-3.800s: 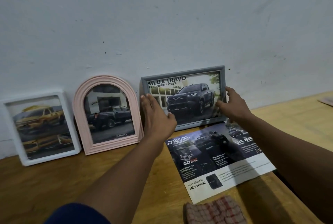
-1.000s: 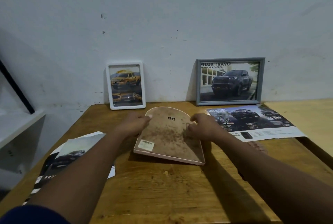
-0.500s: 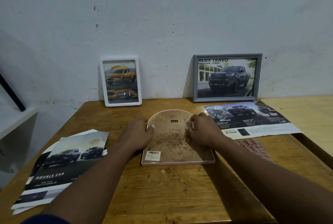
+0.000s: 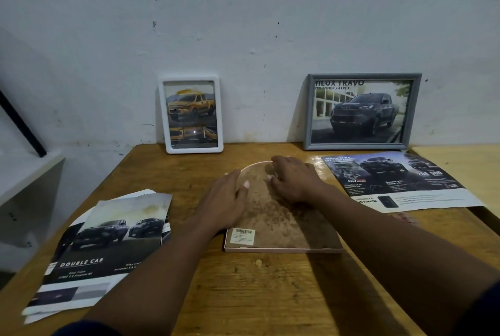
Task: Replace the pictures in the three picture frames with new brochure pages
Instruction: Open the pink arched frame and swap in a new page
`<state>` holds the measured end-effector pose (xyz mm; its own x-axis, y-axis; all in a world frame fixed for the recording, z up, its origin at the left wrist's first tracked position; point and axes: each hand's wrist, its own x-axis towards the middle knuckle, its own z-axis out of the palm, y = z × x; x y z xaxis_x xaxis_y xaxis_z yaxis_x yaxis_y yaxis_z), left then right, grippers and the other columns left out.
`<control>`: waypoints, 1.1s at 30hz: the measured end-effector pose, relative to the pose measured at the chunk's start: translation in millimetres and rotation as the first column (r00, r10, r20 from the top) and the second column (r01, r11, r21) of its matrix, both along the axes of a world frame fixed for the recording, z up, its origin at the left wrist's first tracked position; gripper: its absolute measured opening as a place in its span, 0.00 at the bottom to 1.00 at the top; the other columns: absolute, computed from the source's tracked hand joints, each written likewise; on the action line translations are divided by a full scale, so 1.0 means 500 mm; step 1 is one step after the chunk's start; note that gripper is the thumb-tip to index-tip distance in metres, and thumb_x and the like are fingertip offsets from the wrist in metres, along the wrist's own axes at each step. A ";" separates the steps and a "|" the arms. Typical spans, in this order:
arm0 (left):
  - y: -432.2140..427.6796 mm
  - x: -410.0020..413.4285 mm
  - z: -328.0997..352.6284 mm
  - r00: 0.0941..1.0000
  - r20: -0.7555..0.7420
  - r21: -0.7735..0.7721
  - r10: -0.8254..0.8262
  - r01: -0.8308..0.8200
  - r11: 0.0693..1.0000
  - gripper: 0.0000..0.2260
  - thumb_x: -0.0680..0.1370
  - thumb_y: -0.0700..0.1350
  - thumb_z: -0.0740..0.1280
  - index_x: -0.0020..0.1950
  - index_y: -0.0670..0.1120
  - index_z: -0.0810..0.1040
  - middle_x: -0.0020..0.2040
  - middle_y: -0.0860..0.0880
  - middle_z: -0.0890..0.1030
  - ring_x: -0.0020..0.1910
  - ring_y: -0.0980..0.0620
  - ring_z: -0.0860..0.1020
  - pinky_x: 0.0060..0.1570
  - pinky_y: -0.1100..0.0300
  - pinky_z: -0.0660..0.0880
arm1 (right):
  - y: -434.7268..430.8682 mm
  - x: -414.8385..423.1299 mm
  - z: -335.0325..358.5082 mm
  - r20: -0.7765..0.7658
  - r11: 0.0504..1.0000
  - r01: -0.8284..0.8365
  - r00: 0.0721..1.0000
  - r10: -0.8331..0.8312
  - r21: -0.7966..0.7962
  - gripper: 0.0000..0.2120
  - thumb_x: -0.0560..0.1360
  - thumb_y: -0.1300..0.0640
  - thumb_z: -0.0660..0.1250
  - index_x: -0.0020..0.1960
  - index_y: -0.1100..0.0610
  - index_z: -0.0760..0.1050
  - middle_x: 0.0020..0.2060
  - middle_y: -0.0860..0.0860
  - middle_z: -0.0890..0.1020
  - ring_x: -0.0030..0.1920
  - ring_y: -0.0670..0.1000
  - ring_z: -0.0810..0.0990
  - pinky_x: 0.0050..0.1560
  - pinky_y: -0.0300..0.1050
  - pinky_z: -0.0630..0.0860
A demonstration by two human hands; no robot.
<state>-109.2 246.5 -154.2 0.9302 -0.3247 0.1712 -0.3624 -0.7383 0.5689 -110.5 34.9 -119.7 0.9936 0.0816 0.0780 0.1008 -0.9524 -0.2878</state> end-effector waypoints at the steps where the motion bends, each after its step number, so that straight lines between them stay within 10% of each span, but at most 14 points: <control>1: -0.003 0.006 0.004 1.000 0.000 -0.005 0.009 -0.009 1.000 0.24 0.84 0.61 0.52 0.77 0.53 0.65 0.71 0.49 0.75 0.70 0.46 0.72 0.65 0.47 0.72 | 0.004 0.011 0.000 -0.006 1.000 -0.003 1.000 0.003 0.003 0.28 0.80 0.42 0.59 0.76 0.51 0.60 0.74 0.54 0.68 0.74 0.56 0.63 0.71 0.62 0.59; 16: -0.046 0.039 -0.016 0.994 -0.067 0.001 0.083 -0.084 0.997 0.34 0.80 0.69 0.46 0.82 0.53 0.54 0.80 0.49 0.64 0.78 0.44 0.63 0.72 0.40 0.66 | 0.002 0.073 -0.031 0.115 0.995 -0.006 0.993 -0.006 0.100 0.25 0.75 0.39 0.62 0.68 0.49 0.69 0.63 0.49 0.75 0.62 0.52 0.74 0.65 0.60 0.67; 27: -0.048 0.039 -0.016 0.992 -0.046 0.048 0.118 -0.116 0.992 0.32 0.81 0.67 0.46 0.80 0.51 0.58 0.76 0.46 0.70 0.75 0.41 0.67 0.70 0.40 0.69 | 0.031 0.127 -0.035 0.086 0.995 0.072 0.994 -0.066 -0.072 0.27 0.76 0.32 0.54 0.63 0.51 0.70 0.60 0.53 0.74 0.61 0.54 0.73 0.68 0.60 0.62; 33: -0.048 0.033 -0.007 0.990 -0.062 0.042 0.123 -0.120 0.992 0.32 0.82 0.67 0.47 0.80 0.51 0.58 0.76 0.46 0.70 0.76 0.41 0.66 0.70 0.39 0.68 | 0.010 0.105 -0.028 0.315 0.973 0.000 0.946 0.075 -0.230 0.23 0.78 0.36 0.53 0.61 0.51 0.74 0.56 0.50 0.82 0.61 0.52 0.76 0.66 0.55 0.65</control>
<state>-92.5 222.5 -157.9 0.9719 -0.2135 0.0991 -0.2319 -0.7964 0.5585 -58.1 39.8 -133.9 0.9149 0.1706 0.3659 0.1888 -0.9819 -0.0143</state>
